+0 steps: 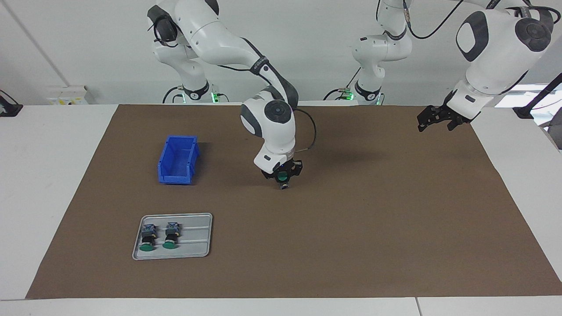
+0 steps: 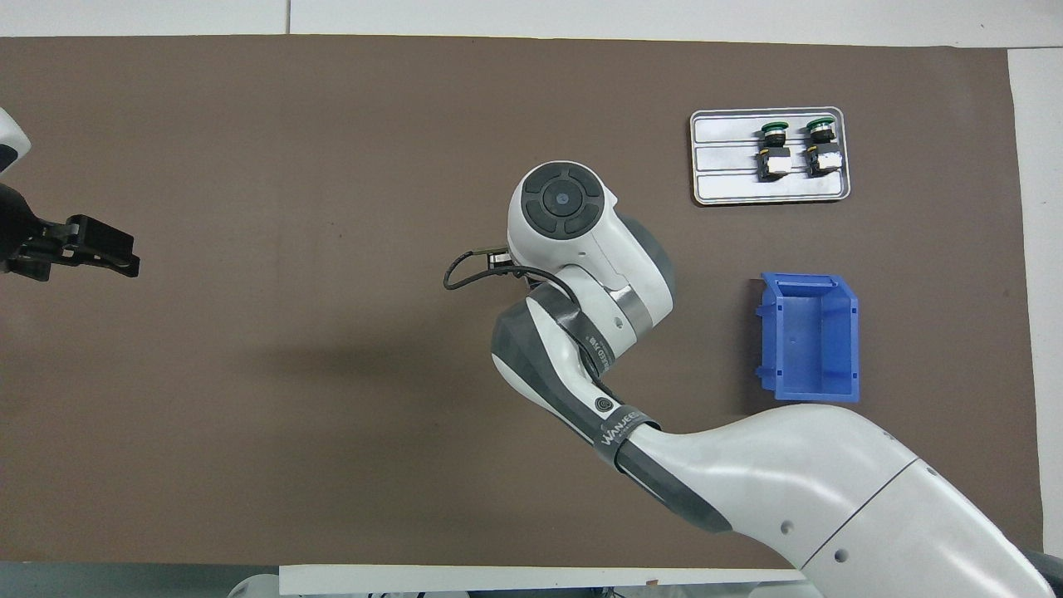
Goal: Place and press button with both arms
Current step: 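Lift the green button and carry it to the blue bin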
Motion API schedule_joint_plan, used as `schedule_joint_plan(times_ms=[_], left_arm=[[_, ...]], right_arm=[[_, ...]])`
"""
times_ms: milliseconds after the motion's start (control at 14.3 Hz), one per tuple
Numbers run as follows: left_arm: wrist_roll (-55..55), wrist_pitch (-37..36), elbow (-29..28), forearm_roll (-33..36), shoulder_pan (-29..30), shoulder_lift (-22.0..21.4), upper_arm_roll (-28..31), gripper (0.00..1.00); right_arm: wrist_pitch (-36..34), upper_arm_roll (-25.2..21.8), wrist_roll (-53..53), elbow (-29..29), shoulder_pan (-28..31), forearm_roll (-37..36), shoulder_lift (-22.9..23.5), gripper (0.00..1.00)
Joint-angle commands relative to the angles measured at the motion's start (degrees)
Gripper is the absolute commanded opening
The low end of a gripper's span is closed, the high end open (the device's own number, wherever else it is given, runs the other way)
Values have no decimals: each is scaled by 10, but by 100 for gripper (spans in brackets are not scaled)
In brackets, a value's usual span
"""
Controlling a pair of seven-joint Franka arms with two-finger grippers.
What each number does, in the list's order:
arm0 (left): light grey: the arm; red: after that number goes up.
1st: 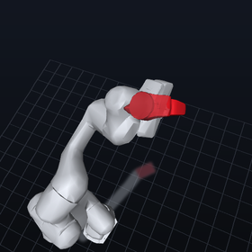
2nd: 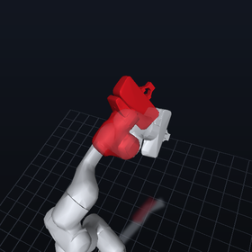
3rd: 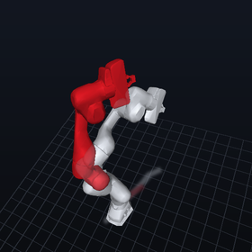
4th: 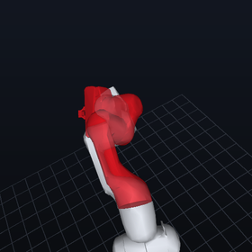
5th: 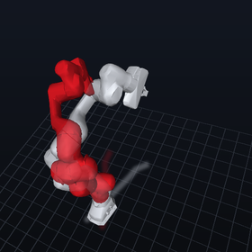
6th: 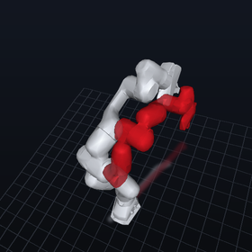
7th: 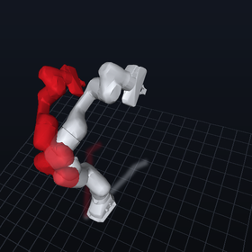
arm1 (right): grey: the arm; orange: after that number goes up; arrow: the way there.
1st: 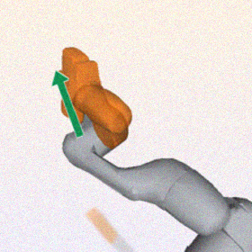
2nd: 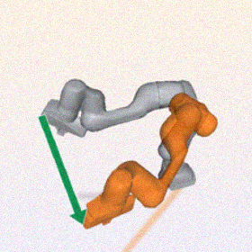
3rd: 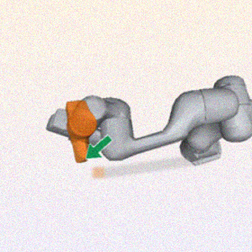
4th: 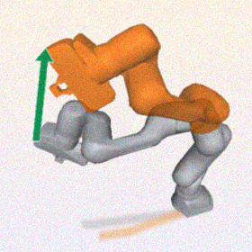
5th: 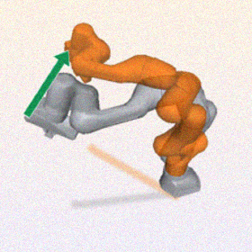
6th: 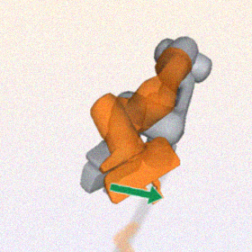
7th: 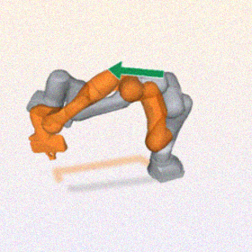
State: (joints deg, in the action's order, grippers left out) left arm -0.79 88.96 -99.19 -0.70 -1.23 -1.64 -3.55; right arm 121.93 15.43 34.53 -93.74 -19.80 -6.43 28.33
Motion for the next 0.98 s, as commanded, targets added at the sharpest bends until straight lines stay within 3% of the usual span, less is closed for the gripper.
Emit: schedule_joint_plan(times_ms=[0,281,631,912], left_arm=[[7,2,5,-4,3,1,0,100],[7,2,5,-4,3,1,0,100],[7,2,5,-4,3,1,0,100],[7,2,5,-4,3,1,0,100]], right_arm=[[-46,-5,4,19,16,-3,-26,4],[-134,-8,0,18,62,-4,-89,4],[-239,-13,-108,4,132,-4,-164,4],[-266,-19,-114,-51,196,-4,-234,5]])
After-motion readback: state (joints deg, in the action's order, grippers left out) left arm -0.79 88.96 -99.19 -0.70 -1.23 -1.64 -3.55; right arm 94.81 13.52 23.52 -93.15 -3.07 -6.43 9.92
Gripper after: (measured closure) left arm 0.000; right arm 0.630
